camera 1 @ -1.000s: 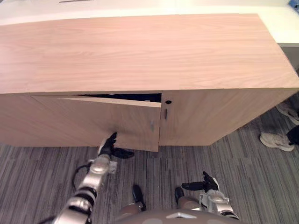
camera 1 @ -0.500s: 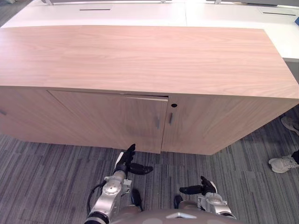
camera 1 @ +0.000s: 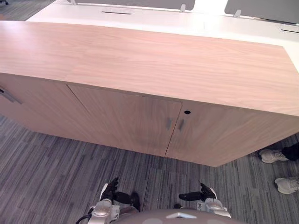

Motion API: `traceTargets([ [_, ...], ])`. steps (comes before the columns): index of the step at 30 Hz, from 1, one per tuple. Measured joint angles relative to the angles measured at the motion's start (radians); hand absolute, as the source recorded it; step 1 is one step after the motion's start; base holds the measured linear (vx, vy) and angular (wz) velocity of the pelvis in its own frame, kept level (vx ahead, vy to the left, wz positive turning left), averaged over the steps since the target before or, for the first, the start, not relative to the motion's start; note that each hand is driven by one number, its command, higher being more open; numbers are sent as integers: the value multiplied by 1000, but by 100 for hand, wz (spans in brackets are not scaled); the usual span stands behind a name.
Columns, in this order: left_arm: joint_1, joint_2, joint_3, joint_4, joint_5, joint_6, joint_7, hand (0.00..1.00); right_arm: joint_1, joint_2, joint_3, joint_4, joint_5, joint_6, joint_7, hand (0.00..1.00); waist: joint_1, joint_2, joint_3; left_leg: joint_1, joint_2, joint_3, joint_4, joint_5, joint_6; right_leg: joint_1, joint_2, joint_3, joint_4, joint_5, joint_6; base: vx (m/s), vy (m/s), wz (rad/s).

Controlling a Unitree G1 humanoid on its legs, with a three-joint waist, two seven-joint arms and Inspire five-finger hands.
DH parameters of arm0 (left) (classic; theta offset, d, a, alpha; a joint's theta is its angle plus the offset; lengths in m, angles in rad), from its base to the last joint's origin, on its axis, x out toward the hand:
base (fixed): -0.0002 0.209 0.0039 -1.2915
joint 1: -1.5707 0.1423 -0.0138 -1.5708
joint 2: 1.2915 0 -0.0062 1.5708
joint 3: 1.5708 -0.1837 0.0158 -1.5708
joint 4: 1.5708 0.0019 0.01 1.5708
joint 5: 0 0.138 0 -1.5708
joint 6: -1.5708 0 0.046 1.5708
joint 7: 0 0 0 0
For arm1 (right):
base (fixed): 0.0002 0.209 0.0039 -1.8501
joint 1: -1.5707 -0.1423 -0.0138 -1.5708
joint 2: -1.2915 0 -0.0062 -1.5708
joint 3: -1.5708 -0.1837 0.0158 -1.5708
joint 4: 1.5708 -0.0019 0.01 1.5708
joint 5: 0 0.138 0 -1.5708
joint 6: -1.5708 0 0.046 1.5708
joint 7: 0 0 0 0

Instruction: Walk over to the cabinet, pick up the folder, carry it to the office cabinet, place the folder inside the office cabinet, then close the office cabinet door

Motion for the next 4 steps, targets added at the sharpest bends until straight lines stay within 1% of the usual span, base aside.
traceTargets([
  [4,-13,-6,23,39,15,-2,21,100,-16,-2,0,21,0,0,-1,100,0,4,3,16,8,16,-1,-1,-2,6,5,5,7,0,0,-5,-10,-9],
])
